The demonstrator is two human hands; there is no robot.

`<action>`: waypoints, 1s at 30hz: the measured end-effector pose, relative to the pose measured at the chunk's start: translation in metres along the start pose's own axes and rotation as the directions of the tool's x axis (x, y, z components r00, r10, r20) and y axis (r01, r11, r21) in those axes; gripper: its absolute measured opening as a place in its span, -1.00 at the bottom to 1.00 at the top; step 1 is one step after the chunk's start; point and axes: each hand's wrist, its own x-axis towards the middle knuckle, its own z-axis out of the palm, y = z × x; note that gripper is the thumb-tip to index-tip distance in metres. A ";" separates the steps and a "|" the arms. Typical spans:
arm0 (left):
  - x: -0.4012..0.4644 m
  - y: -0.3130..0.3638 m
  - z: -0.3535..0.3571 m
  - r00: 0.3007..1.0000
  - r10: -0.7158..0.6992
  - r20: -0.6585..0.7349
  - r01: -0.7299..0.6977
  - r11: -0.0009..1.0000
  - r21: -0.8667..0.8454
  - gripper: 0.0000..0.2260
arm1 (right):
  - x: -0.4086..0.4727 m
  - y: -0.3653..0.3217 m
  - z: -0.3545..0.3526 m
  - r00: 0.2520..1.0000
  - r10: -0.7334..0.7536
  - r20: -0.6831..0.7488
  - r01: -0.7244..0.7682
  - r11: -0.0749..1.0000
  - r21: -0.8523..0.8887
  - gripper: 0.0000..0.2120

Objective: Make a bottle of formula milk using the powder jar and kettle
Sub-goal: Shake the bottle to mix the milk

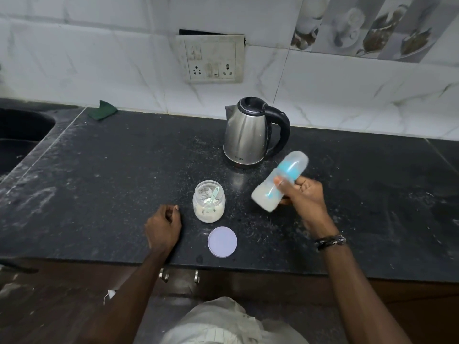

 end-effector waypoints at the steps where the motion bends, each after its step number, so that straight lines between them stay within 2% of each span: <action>1: 0.000 0.000 0.000 1.000 -0.002 0.001 0.002 1.000 -0.003 -0.82 | 0.002 -0.001 0.000 0.997 0.009 -0.078 -0.004 0.998 0.067 -0.78; 2: -0.001 0.000 0.001 1.000 -0.004 0.001 0.004 1.000 -0.002 -0.83 | 0.004 -0.001 0.000 0.993 0.027 -0.116 -0.016 0.995 0.097 -0.80; 3: -0.002 0.000 0.001 1.000 -0.004 0.003 0.004 1.000 -0.001 -0.83 | 0.004 -0.002 0.001 0.996 0.047 -0.080 -0.041 0.996 0.074 -0.83; 5: -0.001 0.000 0.000 1.000 0.001 0.006 -0.001 1.000 -0.002 -0.83 | 0.000 -0.001 0.006 0.993 0.081 0.082 -0.080 0.997 -0.011 -0.86; 6: 0.000 0.001 0.000 1.000 0.005 0.007 -0.005 1.000 -0.004 -0.83 | 0.000 0.002 0.006 0.995 0.064 0.075 -0.064 0.998 -0.011 -0.87; 9: -0.001 0.001 0.000 1.000 -0.001 0.009 0.001 1.000 -0.006 -0.83 | 0.000 0.000 0.008 0.995 0.043 -0.094 -0.030 0.990 0.139 -0.87; 12: -0.001 0.001 -0.001 1.000 0.002 0.010 -0.002 1.000 -0.005 -0.82 | -0.002 0.001 0.010 0.996 0.069 0.058 -0.071 0.997 0.034 -0.73; 16: -0.001 0.000 0.000 1.000 0.006 0.017 -0.005 1.000 -0.011 -0.83 | 0.002 -0.002 0.007 0.992 0.046 -0.117 -0.025 0.985 0.171 -0.79; 19: -0.002 0.002 -0.001 1.000 -0.012 0.016 0.012 1.000 -0.007 -0.79 | -0.002 -0.003 0.008 0.999 0.036 0.035 -0.037 0.998 0.046 -0.85; 23: -0.003 0.007 -0.002 1.000 -0.020 0.001 0.020 0.999 -0.025 -0.77 | 0.000 -0.004 0.004 0.996 0.003 -0.084 0.013 0.982 0.188 -0.80; 26: -0.003 0.008 -0.004 1.000 -0.022 0.002 0.022 1.000 -0.020 -0.76 | -0.004 -0.005 0.005 0.996 -0.020 0.091 0.021 1.000 -0.014 -0.80; 27: -0.002 0.007 -0.004 1.000 -0.021 0.003 0.021 1.000 -0.022 -0.76 | -0.004 -0.004 0.005 0.995 -0.039 0.096 0.040 0.999 -0.004 -0.79; 30: -0.003 0.006 -0.003 1.000 -0.025 0.006 0.026 0.999 -0.025 -0.76 | 0.000 -0.006 0.004 0.997 -0.068 -0.046 0.070 0.996 0.063 -0.66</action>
